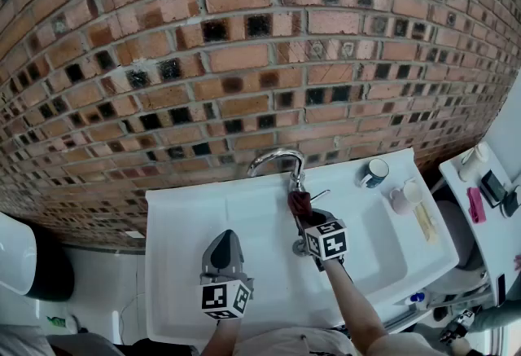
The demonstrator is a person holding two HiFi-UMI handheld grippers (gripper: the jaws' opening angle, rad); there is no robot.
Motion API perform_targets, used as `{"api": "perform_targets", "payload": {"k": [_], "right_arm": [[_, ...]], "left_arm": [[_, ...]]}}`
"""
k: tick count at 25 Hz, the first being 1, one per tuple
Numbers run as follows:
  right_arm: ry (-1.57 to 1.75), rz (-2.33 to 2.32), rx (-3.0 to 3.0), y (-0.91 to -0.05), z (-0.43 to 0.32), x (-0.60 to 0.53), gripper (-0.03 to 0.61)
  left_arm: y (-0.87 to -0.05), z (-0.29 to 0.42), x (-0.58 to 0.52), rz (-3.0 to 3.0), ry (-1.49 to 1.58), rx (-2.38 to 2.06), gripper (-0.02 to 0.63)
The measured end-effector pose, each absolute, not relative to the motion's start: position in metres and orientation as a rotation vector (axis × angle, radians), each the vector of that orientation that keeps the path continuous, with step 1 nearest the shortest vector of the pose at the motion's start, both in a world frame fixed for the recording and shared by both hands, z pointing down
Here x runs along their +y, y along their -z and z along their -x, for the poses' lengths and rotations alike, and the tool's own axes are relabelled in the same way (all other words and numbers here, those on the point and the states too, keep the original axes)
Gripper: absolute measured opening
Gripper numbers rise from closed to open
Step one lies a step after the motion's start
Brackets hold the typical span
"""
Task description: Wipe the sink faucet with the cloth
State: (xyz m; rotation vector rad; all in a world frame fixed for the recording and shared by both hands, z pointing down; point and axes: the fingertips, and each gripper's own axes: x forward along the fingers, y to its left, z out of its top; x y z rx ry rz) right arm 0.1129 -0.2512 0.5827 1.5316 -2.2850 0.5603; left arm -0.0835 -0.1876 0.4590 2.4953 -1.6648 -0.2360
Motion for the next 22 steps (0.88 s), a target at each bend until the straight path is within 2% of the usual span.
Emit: {"api": "perform_targets", "payload": {"k": [7,17,22], "right_arm": [[-0.485,-1.553,-2.256,-0.57,-0.131,-0.253,0.048],[-0.441,-1.874,-2.158,-0.521,-0.214,-0.253,0.048],[-0.571,-1.957,-2.215,-0.512,-0.198,-0.244,0.047]], "left_arm": [[-0.46,0.083,-0.192,-2.491,0.237,-1.663,-0.006],[-0.46,0.076,-0.191,-2.501,0.25,-1.635,-0.005],[-0.459,0.077,-0.19,-2.498,0.259,-1.634,-0.006]]}}
